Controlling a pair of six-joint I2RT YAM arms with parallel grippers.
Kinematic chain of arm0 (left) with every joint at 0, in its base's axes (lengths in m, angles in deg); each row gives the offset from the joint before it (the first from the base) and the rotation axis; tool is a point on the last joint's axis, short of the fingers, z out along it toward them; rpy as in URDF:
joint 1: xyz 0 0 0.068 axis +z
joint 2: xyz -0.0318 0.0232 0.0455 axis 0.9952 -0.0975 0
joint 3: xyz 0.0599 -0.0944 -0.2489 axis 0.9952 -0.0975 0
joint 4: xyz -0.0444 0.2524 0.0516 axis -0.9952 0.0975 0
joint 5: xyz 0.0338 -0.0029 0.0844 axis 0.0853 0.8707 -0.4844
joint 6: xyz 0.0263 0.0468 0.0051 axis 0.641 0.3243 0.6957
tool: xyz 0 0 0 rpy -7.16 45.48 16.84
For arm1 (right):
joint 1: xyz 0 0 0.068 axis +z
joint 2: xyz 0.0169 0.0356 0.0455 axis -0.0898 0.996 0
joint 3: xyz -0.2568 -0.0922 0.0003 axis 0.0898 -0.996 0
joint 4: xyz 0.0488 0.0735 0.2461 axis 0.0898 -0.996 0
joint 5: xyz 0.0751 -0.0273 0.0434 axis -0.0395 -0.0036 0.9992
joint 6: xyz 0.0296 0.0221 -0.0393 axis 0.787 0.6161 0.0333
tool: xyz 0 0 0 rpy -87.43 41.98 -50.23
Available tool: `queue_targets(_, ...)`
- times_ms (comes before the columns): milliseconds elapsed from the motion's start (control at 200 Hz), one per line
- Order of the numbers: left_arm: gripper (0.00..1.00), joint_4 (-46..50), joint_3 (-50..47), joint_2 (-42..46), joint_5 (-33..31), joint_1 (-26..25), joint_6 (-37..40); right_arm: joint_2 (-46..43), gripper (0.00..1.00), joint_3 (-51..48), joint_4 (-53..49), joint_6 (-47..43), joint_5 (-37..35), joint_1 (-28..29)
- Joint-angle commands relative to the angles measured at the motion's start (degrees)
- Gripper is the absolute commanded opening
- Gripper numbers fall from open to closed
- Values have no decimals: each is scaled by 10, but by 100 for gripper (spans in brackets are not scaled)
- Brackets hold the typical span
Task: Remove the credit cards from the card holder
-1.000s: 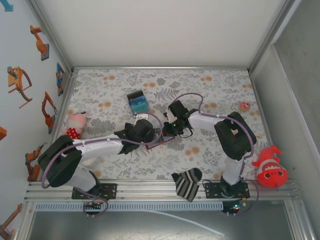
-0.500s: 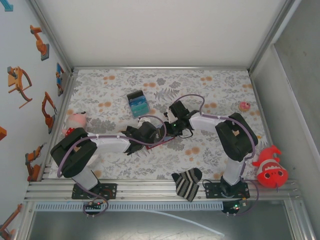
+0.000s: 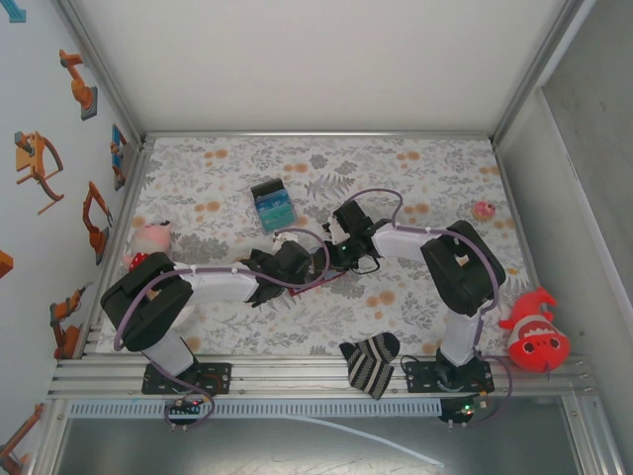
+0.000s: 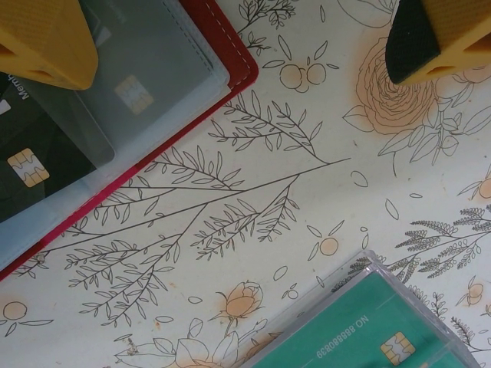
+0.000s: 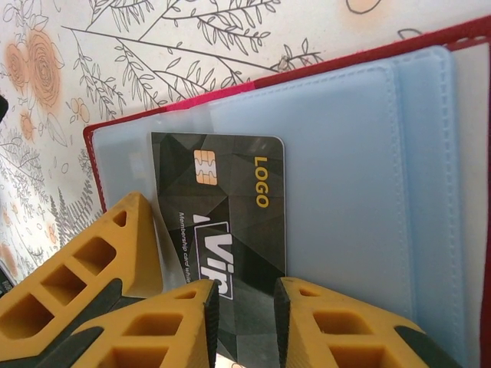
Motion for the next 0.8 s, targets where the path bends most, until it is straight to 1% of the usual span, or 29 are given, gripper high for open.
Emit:
queue_targets(0,97,44,-20,-12,3,-2,1,7,27,-10,-34,1,-45,-3)
queue_targets(205,97,45,-23,-13,2,-2,0,-17,26,-12,-36,-2,-49,-3)
queue_targets(386,97,46,-22,-15,3,-2,-1,-37,23,-13,-34,-1,-48,-3)
queue_targets(581,97,46,-17,-20,4,-2,0,-55,24,-18,-25,0,-31,-3)
queue_targets(796,97,43,-13,-25,9,-2,0,-73,24,-21,-41,-6,-53,-4)
